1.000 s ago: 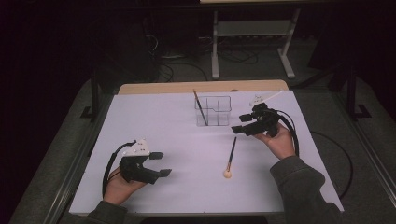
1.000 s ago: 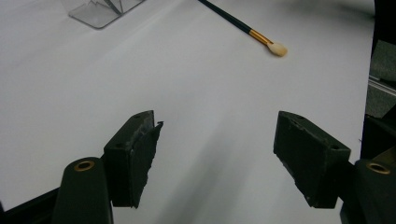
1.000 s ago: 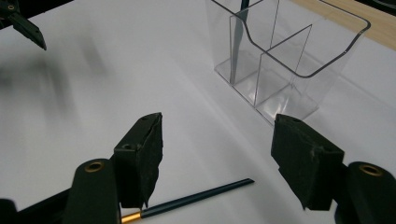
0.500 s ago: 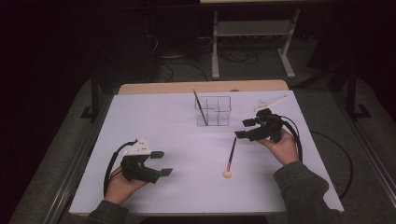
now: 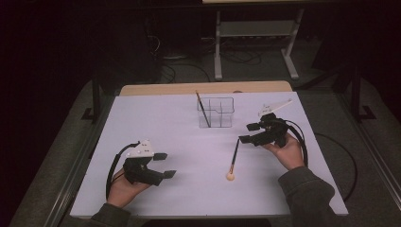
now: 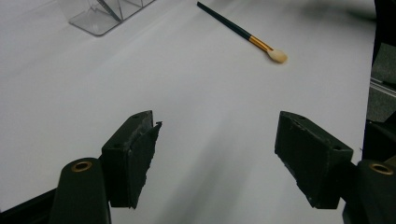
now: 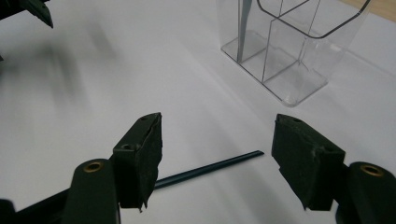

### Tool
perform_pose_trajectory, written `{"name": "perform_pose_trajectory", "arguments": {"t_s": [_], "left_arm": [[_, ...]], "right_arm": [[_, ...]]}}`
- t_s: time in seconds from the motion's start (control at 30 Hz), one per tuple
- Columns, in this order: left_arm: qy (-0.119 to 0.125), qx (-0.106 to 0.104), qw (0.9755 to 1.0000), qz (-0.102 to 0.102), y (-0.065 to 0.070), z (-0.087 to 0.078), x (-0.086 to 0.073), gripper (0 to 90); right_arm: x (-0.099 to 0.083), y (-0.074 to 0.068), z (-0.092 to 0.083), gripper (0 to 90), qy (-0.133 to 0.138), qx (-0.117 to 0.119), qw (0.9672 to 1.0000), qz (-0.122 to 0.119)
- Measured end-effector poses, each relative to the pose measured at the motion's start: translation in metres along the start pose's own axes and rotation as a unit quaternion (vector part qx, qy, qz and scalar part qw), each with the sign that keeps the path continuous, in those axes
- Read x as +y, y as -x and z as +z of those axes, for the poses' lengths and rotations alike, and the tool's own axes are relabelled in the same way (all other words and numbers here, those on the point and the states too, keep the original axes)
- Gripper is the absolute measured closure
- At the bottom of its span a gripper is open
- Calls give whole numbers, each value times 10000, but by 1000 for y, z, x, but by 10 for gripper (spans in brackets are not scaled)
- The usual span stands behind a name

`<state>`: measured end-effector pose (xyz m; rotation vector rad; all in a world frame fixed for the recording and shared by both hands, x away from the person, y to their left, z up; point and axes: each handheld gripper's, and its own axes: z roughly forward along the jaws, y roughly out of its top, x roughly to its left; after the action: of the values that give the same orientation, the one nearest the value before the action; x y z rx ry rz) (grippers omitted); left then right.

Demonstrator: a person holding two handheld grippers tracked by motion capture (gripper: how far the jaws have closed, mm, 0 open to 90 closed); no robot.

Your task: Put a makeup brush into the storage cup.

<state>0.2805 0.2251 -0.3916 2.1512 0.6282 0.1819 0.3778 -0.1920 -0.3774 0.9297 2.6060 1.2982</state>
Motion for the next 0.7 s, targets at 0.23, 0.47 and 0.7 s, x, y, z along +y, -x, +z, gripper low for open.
{"name": "perform_pose_trajectory", "arguments": {"t_s": [0.23,0.47,0.7], "left_arm": [[-11,16,10000,3,0,0,0,280],[-9,0,10000,20,1,2,1,279],[-8,12,10000,-17,2,2,2,278]], "right_arm": [[-2,-2,1,324,-17,14,10000,-33],[-7,-4,1,325,-48,43,10000,2],[-12,-6,-1,326,-19,56,10000,26]]}}
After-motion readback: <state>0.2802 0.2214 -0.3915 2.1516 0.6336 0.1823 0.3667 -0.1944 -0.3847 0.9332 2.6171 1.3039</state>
